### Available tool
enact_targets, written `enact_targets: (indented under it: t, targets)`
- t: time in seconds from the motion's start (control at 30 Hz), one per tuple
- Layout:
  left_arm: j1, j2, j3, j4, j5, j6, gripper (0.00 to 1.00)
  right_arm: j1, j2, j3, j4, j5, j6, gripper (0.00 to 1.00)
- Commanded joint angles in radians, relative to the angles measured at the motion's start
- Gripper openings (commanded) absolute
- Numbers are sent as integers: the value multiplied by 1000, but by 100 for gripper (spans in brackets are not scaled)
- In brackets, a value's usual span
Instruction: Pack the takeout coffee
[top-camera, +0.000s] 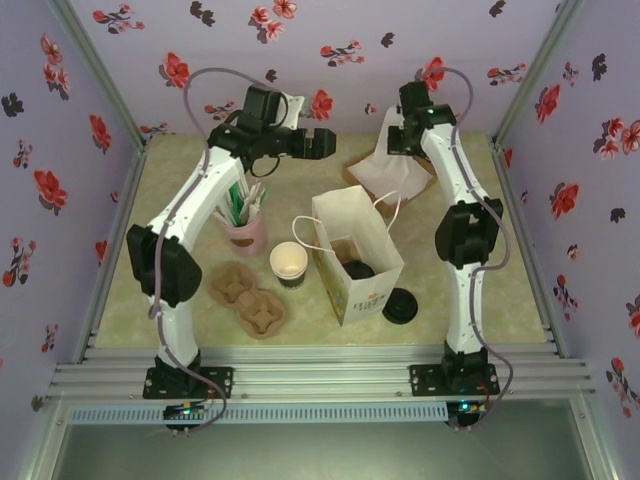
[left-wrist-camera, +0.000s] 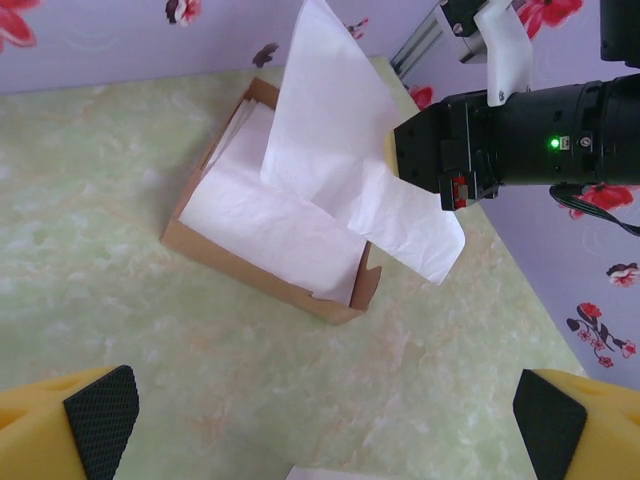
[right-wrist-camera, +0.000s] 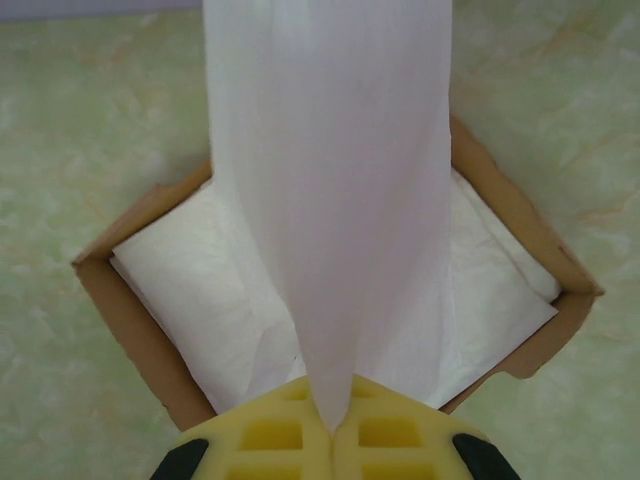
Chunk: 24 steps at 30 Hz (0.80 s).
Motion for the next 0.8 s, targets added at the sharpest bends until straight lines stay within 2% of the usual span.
enact_targets:
  t: [0.0,0.4,0.57,0.77]
  targets:
    - [-9,-75,-53,76,-9,50,99,-10,-38,-28,11,-4,26,0]
    - [-59,-226,-133,98,-32,121,99,-11,-336,-208,100,-76,46,0]
    - [-101,-309,-166,77,-65,180,99,-10,-507,-314,161,-193,56,0]
    - [-184,-401,-169,-5,-154,294,99,-10,-662,-376,143,-360,60,0]
